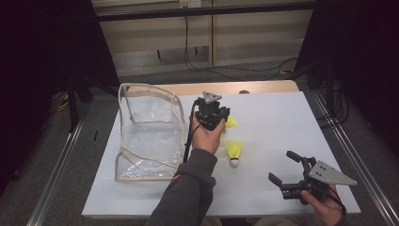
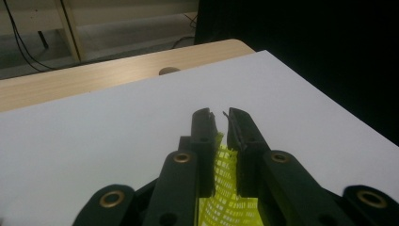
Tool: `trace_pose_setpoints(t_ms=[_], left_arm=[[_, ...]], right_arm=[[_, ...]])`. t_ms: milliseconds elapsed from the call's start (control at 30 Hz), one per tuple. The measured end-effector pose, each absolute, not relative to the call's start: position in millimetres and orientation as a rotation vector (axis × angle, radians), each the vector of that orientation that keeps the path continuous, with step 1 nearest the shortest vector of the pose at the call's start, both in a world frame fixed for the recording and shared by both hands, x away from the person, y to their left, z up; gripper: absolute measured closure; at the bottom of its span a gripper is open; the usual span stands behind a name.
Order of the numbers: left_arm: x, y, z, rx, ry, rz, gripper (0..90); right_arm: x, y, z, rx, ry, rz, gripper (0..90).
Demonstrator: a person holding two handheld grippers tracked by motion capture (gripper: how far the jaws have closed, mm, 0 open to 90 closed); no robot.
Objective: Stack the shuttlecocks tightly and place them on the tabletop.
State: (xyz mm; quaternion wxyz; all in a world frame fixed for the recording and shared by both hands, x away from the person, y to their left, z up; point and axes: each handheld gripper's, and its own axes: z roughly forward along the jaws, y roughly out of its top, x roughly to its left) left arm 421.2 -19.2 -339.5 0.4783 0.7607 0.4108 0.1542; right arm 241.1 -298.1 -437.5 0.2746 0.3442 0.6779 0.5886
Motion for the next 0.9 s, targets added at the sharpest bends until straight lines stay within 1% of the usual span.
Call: trace_pose_setpoints(t_ms=[433,700,900], left_arm=[[437,-22,-343,1.834,1.037,0.412,82.1],[443,-26,-344,1.842,1.018,0.431,82.0],[450,-29,-348,1.842,1.017,0.408,81.8]], right_arm=[[241,-298,-438,0.932,1.821,1.586,1.2],[241,-299,-437,0.934,1.818,1.593,1.2],[241,-299,-438,0.932,1.826,1.59,1.2]])
